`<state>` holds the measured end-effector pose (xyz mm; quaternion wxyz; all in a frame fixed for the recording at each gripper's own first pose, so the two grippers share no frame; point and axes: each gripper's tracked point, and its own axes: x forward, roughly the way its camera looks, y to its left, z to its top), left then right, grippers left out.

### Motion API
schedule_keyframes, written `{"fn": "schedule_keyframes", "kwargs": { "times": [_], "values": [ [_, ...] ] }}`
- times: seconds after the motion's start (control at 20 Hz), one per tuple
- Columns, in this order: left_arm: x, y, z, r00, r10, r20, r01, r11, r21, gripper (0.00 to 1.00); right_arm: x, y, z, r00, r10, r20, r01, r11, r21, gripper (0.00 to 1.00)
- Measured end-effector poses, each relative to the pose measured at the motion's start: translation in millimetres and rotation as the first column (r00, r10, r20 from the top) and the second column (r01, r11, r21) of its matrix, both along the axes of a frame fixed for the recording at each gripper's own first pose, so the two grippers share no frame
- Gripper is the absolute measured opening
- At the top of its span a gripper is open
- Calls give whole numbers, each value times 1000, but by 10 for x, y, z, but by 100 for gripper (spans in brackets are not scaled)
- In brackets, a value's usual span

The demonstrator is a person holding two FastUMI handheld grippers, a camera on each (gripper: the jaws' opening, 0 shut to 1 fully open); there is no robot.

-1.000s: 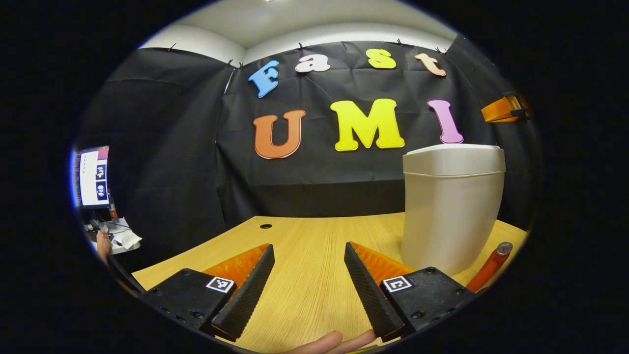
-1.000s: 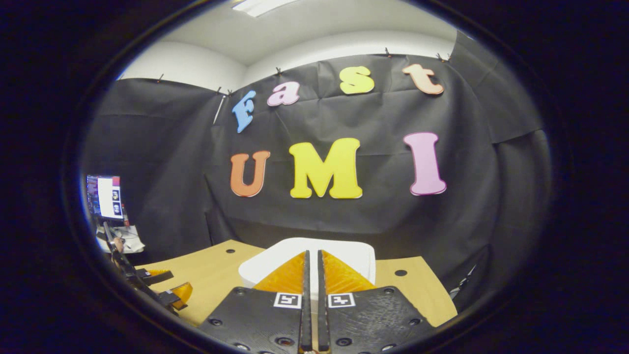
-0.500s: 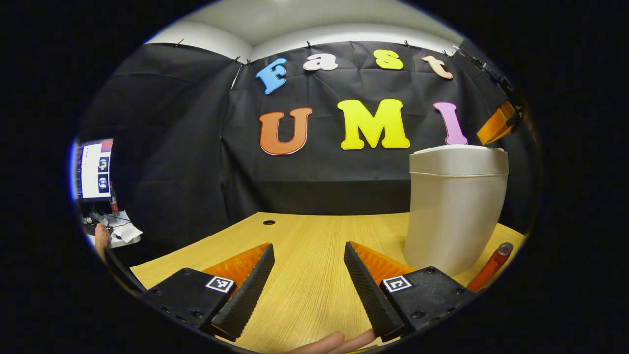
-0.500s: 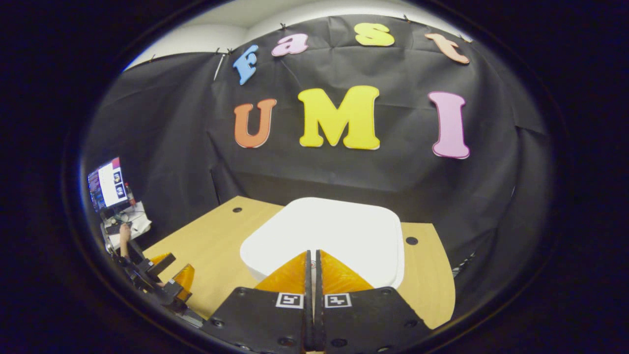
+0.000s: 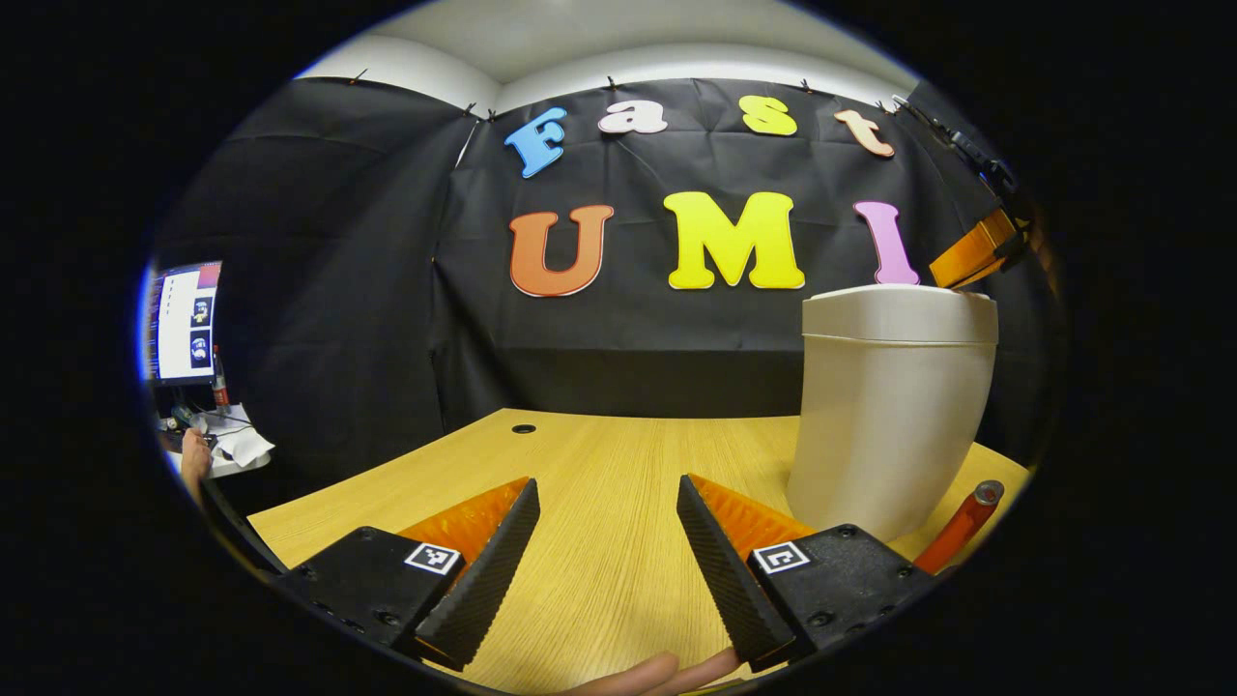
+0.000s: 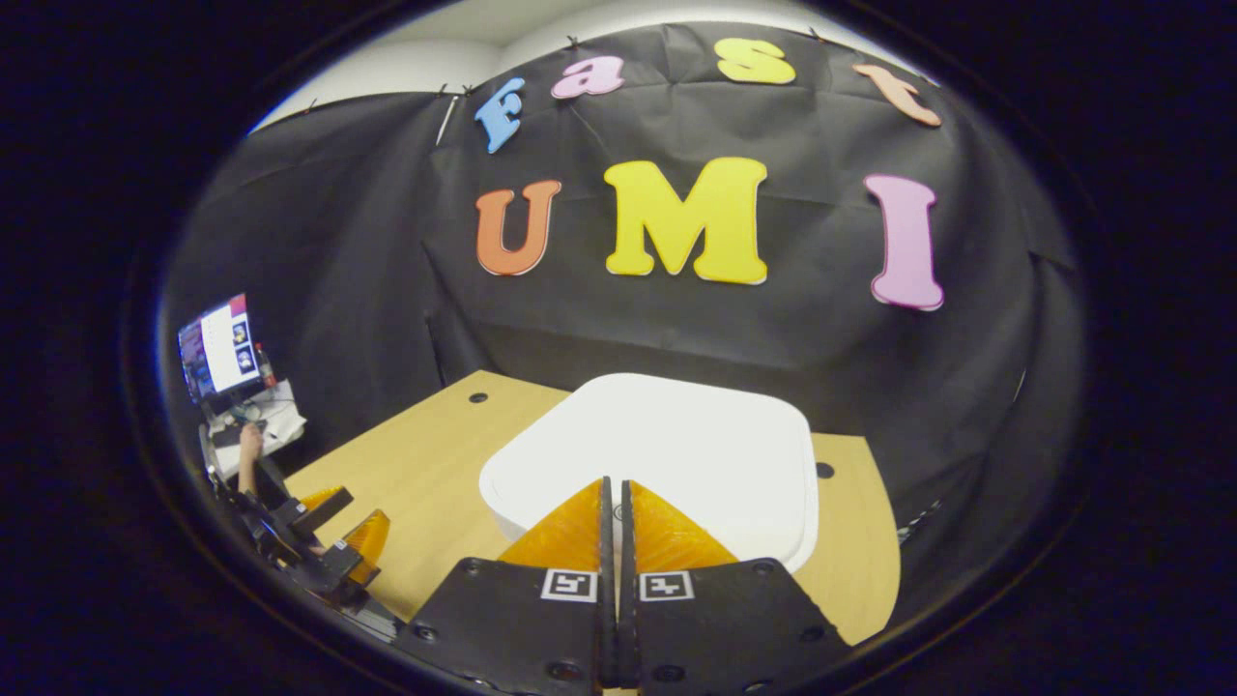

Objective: Press the lid of the desktop garbage bin to open it, pick up the crumpled paper on the desktop and throw it into the bin, then pick up the pop can on the desktop and drop it into the bin, and finally close the garbage bin lid.

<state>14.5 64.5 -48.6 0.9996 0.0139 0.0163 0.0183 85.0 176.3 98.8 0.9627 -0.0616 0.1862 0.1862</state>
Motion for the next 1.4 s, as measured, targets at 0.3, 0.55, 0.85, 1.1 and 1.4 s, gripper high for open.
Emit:
{"fn": "schedule_keyframes", "kwargs": {
  "times": [0.3,0.55,0.85,1.1,1.4],
  "values": [
    [17,140,-39,998,55,-7,-55,998,34,94,-569,91,149,997,46,61,-54,990,132,1],
    [-11,62,-94,999,41,-21,-40,998,38,94,-594,-62,50,998,25,54,-32,989,144,1],
    [-76,-118,-175,999,-19,-41,20,999,25,94,-491,-404,164,984,-47,172,19,987,160,34],
    [-168,-296,-256,992,-93,-88,94,996,8,94,-459,-682,98,946,-93,310,45,986,159,88],
    [-386,-771,-581,948,-244,-204,241,970,-38,94,-733,-778,-559,951,-105,290,69,989,132,95]
  ]
}}
